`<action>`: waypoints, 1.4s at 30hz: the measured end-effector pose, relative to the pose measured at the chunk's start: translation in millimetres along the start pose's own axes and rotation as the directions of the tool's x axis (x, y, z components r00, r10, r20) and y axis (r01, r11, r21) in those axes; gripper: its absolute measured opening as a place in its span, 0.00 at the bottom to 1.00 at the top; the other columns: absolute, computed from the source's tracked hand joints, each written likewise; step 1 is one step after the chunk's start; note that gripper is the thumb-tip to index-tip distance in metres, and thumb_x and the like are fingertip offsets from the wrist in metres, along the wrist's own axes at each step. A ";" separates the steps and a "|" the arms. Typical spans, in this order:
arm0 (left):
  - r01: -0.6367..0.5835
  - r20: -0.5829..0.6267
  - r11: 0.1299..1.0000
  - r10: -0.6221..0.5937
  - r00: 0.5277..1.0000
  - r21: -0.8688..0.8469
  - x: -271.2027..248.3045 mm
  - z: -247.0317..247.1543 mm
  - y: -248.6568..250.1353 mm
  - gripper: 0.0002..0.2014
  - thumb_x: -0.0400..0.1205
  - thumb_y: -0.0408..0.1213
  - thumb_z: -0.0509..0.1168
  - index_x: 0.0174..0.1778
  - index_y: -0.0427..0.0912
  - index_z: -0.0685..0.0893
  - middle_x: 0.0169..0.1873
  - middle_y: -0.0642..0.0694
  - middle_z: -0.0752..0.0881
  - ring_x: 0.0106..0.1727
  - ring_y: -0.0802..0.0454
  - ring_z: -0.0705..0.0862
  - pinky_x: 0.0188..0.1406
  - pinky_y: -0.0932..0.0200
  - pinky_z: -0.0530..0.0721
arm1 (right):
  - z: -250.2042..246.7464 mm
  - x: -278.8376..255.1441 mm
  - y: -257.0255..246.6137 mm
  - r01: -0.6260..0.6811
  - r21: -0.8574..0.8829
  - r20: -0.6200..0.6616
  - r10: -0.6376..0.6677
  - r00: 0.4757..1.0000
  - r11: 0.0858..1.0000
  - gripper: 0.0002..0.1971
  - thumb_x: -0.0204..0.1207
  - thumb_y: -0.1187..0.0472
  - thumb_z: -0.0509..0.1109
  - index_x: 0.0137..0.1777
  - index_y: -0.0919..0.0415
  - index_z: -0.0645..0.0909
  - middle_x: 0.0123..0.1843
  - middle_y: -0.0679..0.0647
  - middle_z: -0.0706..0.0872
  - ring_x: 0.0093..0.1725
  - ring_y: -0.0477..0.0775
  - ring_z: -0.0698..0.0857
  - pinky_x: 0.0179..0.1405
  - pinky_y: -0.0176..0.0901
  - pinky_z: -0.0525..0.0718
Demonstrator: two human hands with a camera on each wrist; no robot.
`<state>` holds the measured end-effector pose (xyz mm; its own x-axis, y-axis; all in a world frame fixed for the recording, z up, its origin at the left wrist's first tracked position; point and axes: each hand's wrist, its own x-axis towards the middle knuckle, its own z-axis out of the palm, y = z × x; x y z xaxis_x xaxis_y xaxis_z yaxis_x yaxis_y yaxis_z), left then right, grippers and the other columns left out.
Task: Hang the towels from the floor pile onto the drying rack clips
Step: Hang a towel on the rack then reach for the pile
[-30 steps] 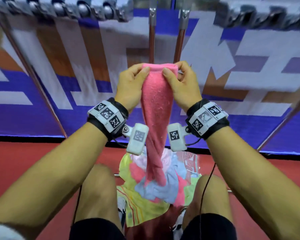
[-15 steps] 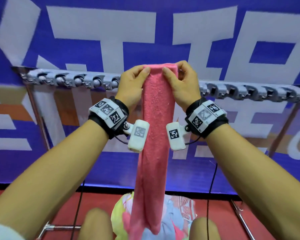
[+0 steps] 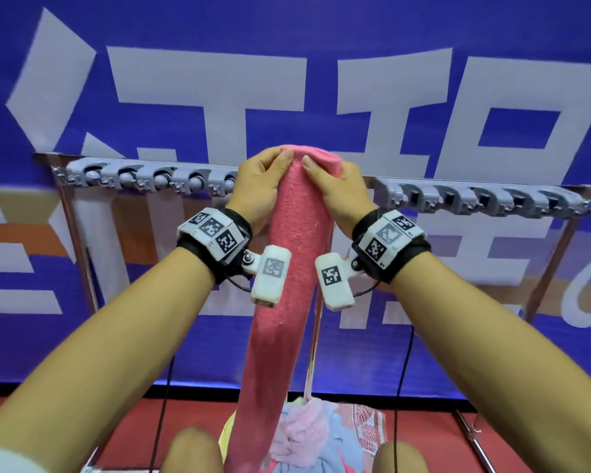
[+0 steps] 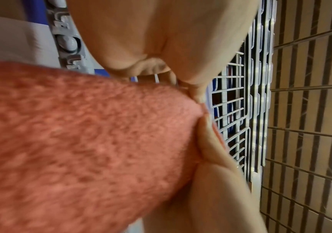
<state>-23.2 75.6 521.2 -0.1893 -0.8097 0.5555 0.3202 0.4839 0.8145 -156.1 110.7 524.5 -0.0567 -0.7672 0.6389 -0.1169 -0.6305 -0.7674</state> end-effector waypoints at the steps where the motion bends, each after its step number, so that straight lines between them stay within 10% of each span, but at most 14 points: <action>1: 0.034 0.002 0.999 -0.034 0.999 -0.041 -3.1 -1.4 -3.2 0.17 0.87 0.40 0.65 0.66 0.32 0.82 0.53 0.37 0.87 0.50 0.47 0.85 0.56 0.48 0.85 | 2.9 2.0 -1.9 0.013 -0.018 -0.018 -0.013 1.000 1.000 0.11 0.82 0.59 0.68 0.60 0.59 0.88 0.56 0.57 0.91 0.57 0.53 0.89 0.61 0.51 0.86; 11: 0.413 0.257 0.890 -0.452 0.854 0.192 -63.6 -34.8 -78.7 0.27 0.59 0.46 0.83 0.51 0.36 0.90 0.46 0.38 0.92 0.45 0.43 0.91 0.52 0.49 0.89 | -24.1 27.1 -20.6 -0.008 -0.051 -0.283 -0.007 0.959 0.999 0.04 0.82 0.60 0.71 0.47 0.54 0.88 0.43 0.51 0.89 0.42 0.45 0.87 0.47 0.42 0.88; 16: 0.464 0.329 0.862 -0.507 0.796 0.205 -74.1 -44.7 -79.0 0.16 0.70 0.39 0.79 0.44 0.30 0.87 0.37 0.40 0.90 0.35 0.50 0.88 0.37 0.61 0.87 | -84.0 32.6 1.8 -0.194 -0.109 -0.572 0.099 0.814 0.975 0.11 0.75 0.50 0.75 0.33 0.52 0.86 0.39 0.53 0.90 0.43 0.53 0.88 0.53 0.59 0.89; 20: 0.484 0.326 0.865 -0.498 0.803 0.131 -55.7 -55.9 -65.8 0.16 0.71 0.44 0.80 0.45 0.36 0.90 0.34 0.42 0.84 0.33 0.50 0.77 0.36 0.59 0.74 | -119.5 9.4 43.9 -0.452 -0.148 -0.666 0.249 0.703 0.880 0.14 0.74 0.48 0.71 0.50 0.59 0.85 0.46 0.57 0.88 0.51 0.60 0.88 0.57 0.60 0.87; 25: 0.478 0.350 0.876 -0.467 0.812 0.060 -38.5 -27.3 -36.6 0.13 0.83 0.39 0.67 0.57 0.34 0.86 0.24 0.49 0.83 0.31 0.53 0.79 0.38 0.61 0.79 | -105.0 -30.8 81.2 -0.586 -0.596 -0.444 0.383 0.810 0.550 0.28 0.67 0.47 0.74 0.64 0.61 0.79 0.59 0.60 0.82 0.60 0.57 0.82 0.62 0.50 0.80; 29: 0.447 0.444 0.874 -0.482 0.755 0.189 -32.1 -2.0 -28.0 0.11 0.85 0.31 0.60 0.52 0.36 0.88 0.34 0.46 0.90 0.35 0.54 0.85 0.35 0.64 0.83 | -46.4 -34.8 57.9 -0.447 -0.208 -0.098 0.436 0.894 0.870 0.17 0.85 0.47 0.62 0.53 0.59 0.86 0.53 0.53 0.88 0.54 0.50 0.85 0.50 0.44 0.80; 33: 0.448 0.432 0.870 -0.492 0.756 0.206 -28.9 -8.3 -32.0 0.13 0.82 0.31 0.61 0.42 0.41 0.93 0.38 0.42 0.90 0.37 0.50 0.87 0.44 0.52 0.83 | -19.4 -31.3 45.6 -0.558 0.024 0.339 0.518 0.785 0.830 0.20 0.83 0.45 0.61 0.55 0.61 0.85 0.49 0.61 0.86 0.45 0.56 0.85 0.51 0.47 0.81; 42: 0.446 0.327 0.841 -0.533 0.781 0.306 -30.8 -47.0 -30.2 0.08 0.84 0.30 0.63 0.46 0.32 0.87 0.33 0.42 0.88 0.32 0.52 0.86 0.34 0.60 0.84 | -0.6 -22.8 57.1 -0.428 -0.287 0.360 0.510 0.781 0.857 0.22 0.85 0.45 0.62 0.52 0.65 0.88 0.50 0.62 0.89 0.48 0.57 0.87 0.56 0.52 0.84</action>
<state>16.6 70.4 471.6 -0.6218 -0.7813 0.0546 -0.0987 0.1474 0.9841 -162.0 92.2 466.2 0.2527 -0.9635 0.0883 -0.3605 -0.1784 -0.9155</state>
